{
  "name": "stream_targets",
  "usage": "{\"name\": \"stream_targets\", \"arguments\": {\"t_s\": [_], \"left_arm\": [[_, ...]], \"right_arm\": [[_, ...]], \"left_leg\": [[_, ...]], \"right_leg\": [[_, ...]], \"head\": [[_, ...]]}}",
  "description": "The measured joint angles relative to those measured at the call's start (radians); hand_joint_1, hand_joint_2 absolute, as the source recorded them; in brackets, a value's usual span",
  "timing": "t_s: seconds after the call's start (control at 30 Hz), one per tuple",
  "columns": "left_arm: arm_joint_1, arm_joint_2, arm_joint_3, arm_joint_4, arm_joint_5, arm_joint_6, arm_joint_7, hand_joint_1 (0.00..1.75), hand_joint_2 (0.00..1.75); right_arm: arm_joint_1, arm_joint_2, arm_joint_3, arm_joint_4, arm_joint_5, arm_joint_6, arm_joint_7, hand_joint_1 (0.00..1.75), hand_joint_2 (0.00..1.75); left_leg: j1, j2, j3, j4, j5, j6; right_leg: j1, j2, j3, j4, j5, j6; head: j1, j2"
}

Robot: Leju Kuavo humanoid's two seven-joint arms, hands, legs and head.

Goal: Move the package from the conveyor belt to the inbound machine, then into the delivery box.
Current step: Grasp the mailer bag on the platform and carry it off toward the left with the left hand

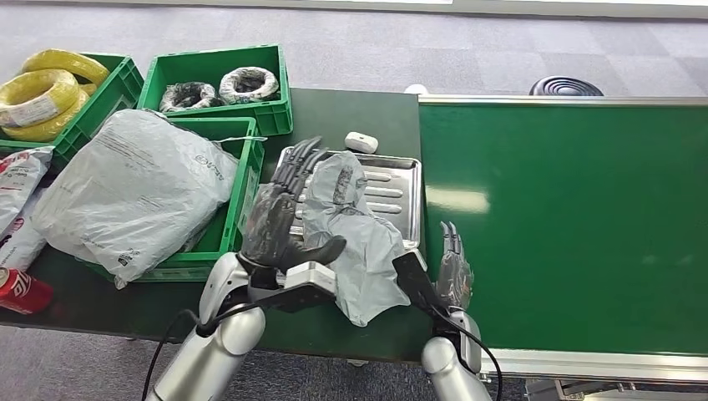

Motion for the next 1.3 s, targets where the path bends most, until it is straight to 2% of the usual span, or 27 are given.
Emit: {"name": "stream_targets", "arguments": {"t_s": [0.1,0.17,0.23,0.3,0.4,0.5,0.67,0.8,1.0,1.17,1.3], "left_arm": [[-0.096,-0.058,-0.082,0.103,0.027,-0.116,0.059,0.0,1.75],[-0.163,-0.092,-0.11,0.179,0.141,-0.14,0.096,0.0,1.75],[-0.242,-0.112,-0.108,0.265,0.269,-0.109,0.115,0.0,1.75],[-0.325,-0.123,-0.088,0.362,0.312,-0.073,0.113,0.0,1.75],[-0.42,-0.135,-0.074,0.492,0.254,-0.069,0.108,0.0,1.75],[-0.469,-0.146,-0.115,0.579,0.223,-0.063,0.126,0.0,1.75],[-0.484,-0.158,-0.261,0.67,0.225,0.005,0.155,0.0,1.75],[-0.476,-0.16,-0.331,0.726,0.235,0.036,0.149,0.0,1.75],[-0.475,-0.16,-0.365,0.777,0.219,0.06,0.15,0.0,1.75],[-0.477,-0.162,-0.388,0.833,0.072,0.113,0.206,0.0,1.75],[-0.477,-0.168,-0.39,0.876,0.014,0.138,0.213,0.0,1.75]], "right_arm": [[-0.031,0.011,0.001,0.068,-0.002,0.012,-0.006,0.0,1.75],[-0.049,0.02,0.001,0.106,-0.005,0.009,-0.011,0.0,1.75],[-0.066,0.028,0.002,0.143,-0.01,-0.001,-0.014,0.0,1.75],[-0.083,0.035,0.003,0.176,-0.018,-0.009,-0.018,0.0,1.75],[-0.105,0.041,0.007,0.218,-0.028,-0.011,-0.02,0.0,1.75],[-0.123,0.046,0.01,0.25,-0.04,-0.011,-0.021,0.0,1.75],[-0.138,0.048,0.01,0.277,-0.054,-0.014,-0.021,0.0,1.75],[-0.142,0.048,0.01,0.285,-0.061,-0.02,-0.021,0.0,1.75],[-0.145,0.048,0.01,0.291,-0.062,-0.023,-0.02,0.0,1.75],[-0.145,0.048,0.01,0.291,-0.054,-0.014,-0.013,0.0,1.75],[-0.144,0.049,0.012,0.291,-0.045,-0.004,-0.005,0.0,1.75]], "left_leg": [[-0.001,0.002,0.0,0.0,0.0,0.0],[-0.001,0.005,0.001,0.0,0.0,0.0],[-0.001,0.009,0.002,0.0,0.0,0.0],[0.0,0.012,0.004,0.0,0.0,-0.001],[0.002,0.013,0.005,0.0,0.003,-0.003],[0.002,0.014,0.005,0.0,0.004,-0.004],[0.002,0.014,0.006,0.0,0.005,-0.004],[0.002,0.014,0.006,0.0,0.007,-0.004],[0.002,0.014,0.005,0.0,0.008,-0.004],[0.002,0.014,0.006,0.0,0.008,-0.004],[0.002,0.014,0.007,-0.001,0.008,-0.004]], "right_leg": [[-0.001,0.002,0.0,0.0,0.001,0.001],[0.0,0.006,-0.001,0.0,0.002,0.0],[0.0,0.009,-0.001,0.0,0.004,-0.001],[0.002,0.012,-0.001,0.0,0.005,-0.004],[0.003,0.013,-0.001,0.002,0.007,-0.006],[0.003,0.013,-0.002,0.003,0.008,-0.006],[0.003,0.014,-0.001,0.003,0.009,-0.006],[0.003,0.014,-0.001,0.003,0.011,-0.006],[0.003,0.014,-0.001,0.003,0.012,-0.006],[0.003,0.014,0.0,0.003,0.012,-0.005],[0.003,0.014,0.001,0.003,0.012,-0.005]], "head": [[0.0,0.0],[0.0,0.0],[0.0,0.0],[0.0,0.0],[0.0,0.0],[0.0,0.0],[0.0,0.0],[0.0,0.0],[0.0,0.0],[0.0,0.0],[0.0,0.0]]}}
